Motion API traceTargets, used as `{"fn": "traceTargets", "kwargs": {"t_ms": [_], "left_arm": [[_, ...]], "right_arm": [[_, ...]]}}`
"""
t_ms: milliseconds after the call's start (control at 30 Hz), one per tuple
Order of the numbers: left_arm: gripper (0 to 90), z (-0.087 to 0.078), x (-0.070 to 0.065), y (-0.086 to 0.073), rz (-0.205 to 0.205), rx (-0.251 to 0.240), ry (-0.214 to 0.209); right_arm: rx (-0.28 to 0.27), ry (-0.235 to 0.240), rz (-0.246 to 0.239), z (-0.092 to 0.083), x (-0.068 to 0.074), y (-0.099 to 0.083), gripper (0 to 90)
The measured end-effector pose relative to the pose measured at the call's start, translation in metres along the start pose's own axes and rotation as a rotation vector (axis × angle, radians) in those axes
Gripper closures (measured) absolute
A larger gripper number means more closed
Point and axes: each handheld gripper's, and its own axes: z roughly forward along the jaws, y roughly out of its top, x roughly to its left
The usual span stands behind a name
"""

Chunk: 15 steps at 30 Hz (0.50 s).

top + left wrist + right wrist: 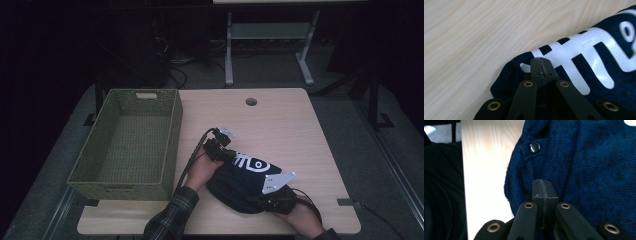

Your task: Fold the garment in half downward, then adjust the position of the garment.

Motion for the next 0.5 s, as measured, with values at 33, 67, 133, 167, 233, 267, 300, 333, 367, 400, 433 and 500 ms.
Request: {"fn": "traceTargets", "kwargs": {"t_ms": [33, 67, 133, 167, 233, 267, 300, 333, 367, 400, 433, 500], "left_arm": [[90.0, -0.005, -0.002, -0.001, 0.0, -0.006, 0.002], [90.0, -0.011, -0.005, -0.002, 0.001, -0.011, 0.005], [90.0, -0.019, -0.012, -0.007, -0.005, -0.029, 0.012], [90.0, -0.023, -0.015, -0.009, 0.003, -0.028, 0.015], [90.0, -0.031, -0.019, -0.014, 0.013, -0.026, 0.015], [90.0, -0.034, -0.021, -0.015, 0.01, -0.02, 0.016], [90.0, -0.037, -0.022, -0.017, 0.011, -0.012, 0.017], [90.0, -0.038, -0.024, -0.019, -0.001, -0.021, 0.015], [90.0, -0.039, -0.024, -0.021, 0.0, -0.017, 0.009], [89.9, -0.039, -0.024, -0.024, -0.008, -0.017, 0.002], [89.7, -0.04, -0.023, -0.026, -0.005, -0.009, 0.001], [86.4, -0.042, -0.022, -0.028, -0.033, -0.016, 0.002]], "right_arm": [[-0.013, 0.002, -0.002, -0.002, -0.001, 0.0, 90.0], [-0.026, 0.005, 0.003, -0.005, -0.001, 0.0, 90.0], [-0.053, -0.002, 0.007, -0.01, -0.002, 0.0, 90.0], [-0.063, -0.007, 0.01, -0.014, -0.002, 0.001, 89.9], [-0.09, -0.014, 0.018, -0.02, -0.003, 0.001, 87.4], [-0.095, -0.024, 0.019, -0.022, -0.004, 0.001, 86.0], [-0.102, -0.031, 0.022, -0.024, -0.005, 0.001, 83.3], [-0.108, -0.04, 0.025, -0.025, -0.006, 0.001, 80.0], [-0.113, -0.053, 0.028, -0.027, -0.007, 0.001, 79.3], [-0.116, -0.063, 0.031, -0.028, -0.007, 0.0, 77.2], [-0.119, -0.077, 0.029, -0.03, -0.008, 0.0, 73.6], [-0.129, -0.103, 0.036, -0.034, -0.01, -0.002, 69.2]]}}
